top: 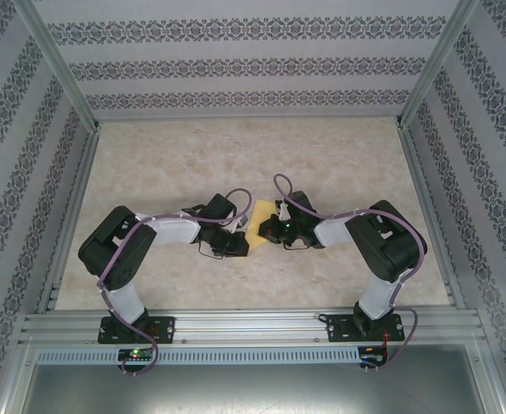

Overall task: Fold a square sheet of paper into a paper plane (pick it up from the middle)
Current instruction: Third fold the triangle at the center of the table.

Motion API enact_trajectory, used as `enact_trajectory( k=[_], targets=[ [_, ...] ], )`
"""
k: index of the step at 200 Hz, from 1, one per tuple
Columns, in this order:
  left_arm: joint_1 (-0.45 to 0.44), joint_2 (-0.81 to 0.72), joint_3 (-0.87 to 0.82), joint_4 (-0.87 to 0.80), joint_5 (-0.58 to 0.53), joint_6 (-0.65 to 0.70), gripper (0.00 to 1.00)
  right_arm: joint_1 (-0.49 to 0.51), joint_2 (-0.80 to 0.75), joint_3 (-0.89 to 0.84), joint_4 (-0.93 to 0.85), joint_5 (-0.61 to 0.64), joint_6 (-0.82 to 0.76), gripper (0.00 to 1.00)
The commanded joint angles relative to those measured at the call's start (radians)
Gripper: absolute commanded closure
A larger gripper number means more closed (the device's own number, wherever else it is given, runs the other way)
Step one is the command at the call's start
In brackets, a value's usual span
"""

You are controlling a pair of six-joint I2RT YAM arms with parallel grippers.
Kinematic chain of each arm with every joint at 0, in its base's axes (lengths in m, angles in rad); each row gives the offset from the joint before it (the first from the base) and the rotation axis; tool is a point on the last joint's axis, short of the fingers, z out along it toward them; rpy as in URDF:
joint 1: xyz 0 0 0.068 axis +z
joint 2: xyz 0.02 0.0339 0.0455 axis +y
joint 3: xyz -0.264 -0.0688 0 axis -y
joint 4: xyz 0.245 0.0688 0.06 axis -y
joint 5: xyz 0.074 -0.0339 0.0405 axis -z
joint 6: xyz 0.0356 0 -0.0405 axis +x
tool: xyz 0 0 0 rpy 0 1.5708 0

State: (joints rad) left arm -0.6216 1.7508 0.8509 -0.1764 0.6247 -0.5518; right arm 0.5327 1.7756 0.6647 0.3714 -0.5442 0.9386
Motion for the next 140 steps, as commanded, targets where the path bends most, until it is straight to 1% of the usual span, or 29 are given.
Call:
enact_trajectory(
  k=[1,23,42,69,100,123,140],
  targets=[
    [-0.002,-0.019,-0.035,-0.1,-0.012,-0.007,0.88,-0.005,0.015,-0.014,-0.06,0.033,-0.021,1.0],
    [0.012,-0.04,-0.049,-0.081,-0.013,-0.023,0.89,-0.004,0.018,-0.012,-0.06,0.027,-0.02,1.0],
    [0.014,-0.101,-0.053,-0.028,0.01,-0.039,0.88,-0.004,0.019,-0.011,-0.06,0.027,-0.02,1.0],
    [0.015,-0.16,-0.023,0.035,-0.002,-0.063,0.87,-0.004,0.018,-0.011,-0.058,0.029,-0.018,1.0],
    [0.016,-0.086,0.048,0.091,0.035,-0.09,0.87,-0.004,0.014,-0.013,-0.058,0.031,-0.017,1.0],
    [0.016,-0.005,0.072,0.095,0.009,-0.091,0.89,-0.004,0.009,-0.016,-0.058,0.037,-0.018,1.0],
    [0.016,0.026,0.076,0.1,-0.012,-0.096,0.9,-0.004,0.013,-0.01,-0.058,0.033,-0.017,1.0]
  ],
)
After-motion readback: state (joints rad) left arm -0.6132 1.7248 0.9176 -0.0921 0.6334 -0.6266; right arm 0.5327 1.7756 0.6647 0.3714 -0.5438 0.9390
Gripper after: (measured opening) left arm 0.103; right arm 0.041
